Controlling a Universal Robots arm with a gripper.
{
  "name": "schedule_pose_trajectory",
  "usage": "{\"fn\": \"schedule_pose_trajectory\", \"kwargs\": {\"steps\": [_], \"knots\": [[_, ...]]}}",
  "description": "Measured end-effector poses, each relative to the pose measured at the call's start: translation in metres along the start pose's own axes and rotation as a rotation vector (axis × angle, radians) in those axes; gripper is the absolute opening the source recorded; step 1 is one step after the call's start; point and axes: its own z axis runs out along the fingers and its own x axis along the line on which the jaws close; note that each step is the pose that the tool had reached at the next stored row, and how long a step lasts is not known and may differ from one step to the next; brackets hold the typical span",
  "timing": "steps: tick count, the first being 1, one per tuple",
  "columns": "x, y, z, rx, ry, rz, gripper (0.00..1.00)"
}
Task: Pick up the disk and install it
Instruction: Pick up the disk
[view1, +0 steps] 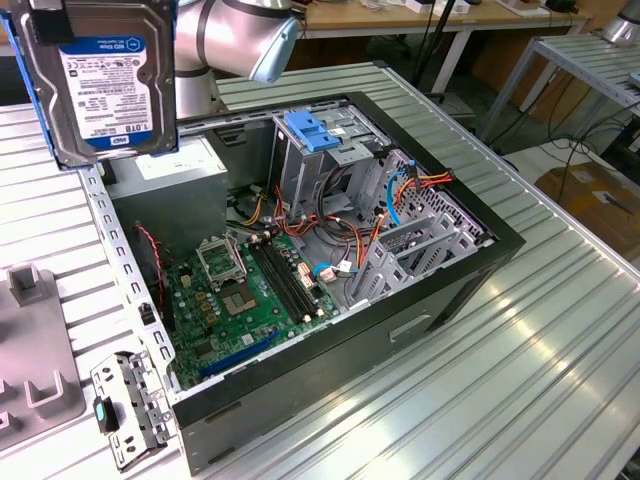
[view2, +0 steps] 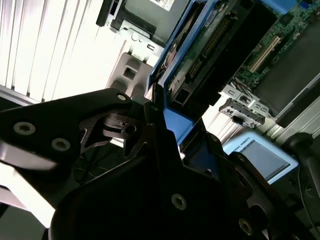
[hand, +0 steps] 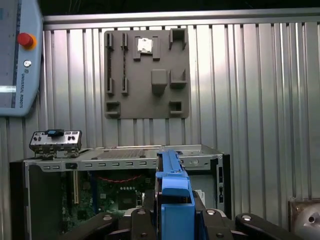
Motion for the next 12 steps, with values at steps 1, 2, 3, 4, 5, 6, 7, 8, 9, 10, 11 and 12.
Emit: {"fn": "schedule_pose_trajectory", "kwargs": {"steps": [1, 2, 3, 4, 5, 6, 7, 8, 9, 10, 11, 12], "knots": [[-0.0001, -0.0035, 0.0, -0.0001, 0.0, 0.001, 0.36], [-0.0003, -0.0075, 0.0001, 0.0, 0.0, 0.001, 0.36], [-0.0004, -0.0099, 0.0002, 0.0, 0.0, 0.002, 0.36], [-0.0004, -0.0118, 0.0003, -0.0001, 0.0, 0.002, 0.36], [-0.0007, -0.0164, 0.0004, 0.0, -0.0001, 0.002, 0.36], [-0.0008, -0.0183, 0.0004, 0.0, 0.0, 0.002, 0.36], [-0.0007, -0.0186, 0.0004, -0.0001, 0.0, 0.002, 0.36], [-0.0007, -0.0186, 0.0004, 0.0, 0.0, 0.002, 0.36], [-0.0007, -0.0186, 0.0004, 0.0, 0.0, 0.002, 0.36], [0.0004, -0.0189, 0.0004, 0.0, 0.0, 0.002, 0.36], [0.0021, -0.0189, 0.0005, 0.0, 0.0, 0.002, 0.36], [0.0044, -0.019, 0.0007, 0.0001, 0.0, 0.002, 0.36]]}}
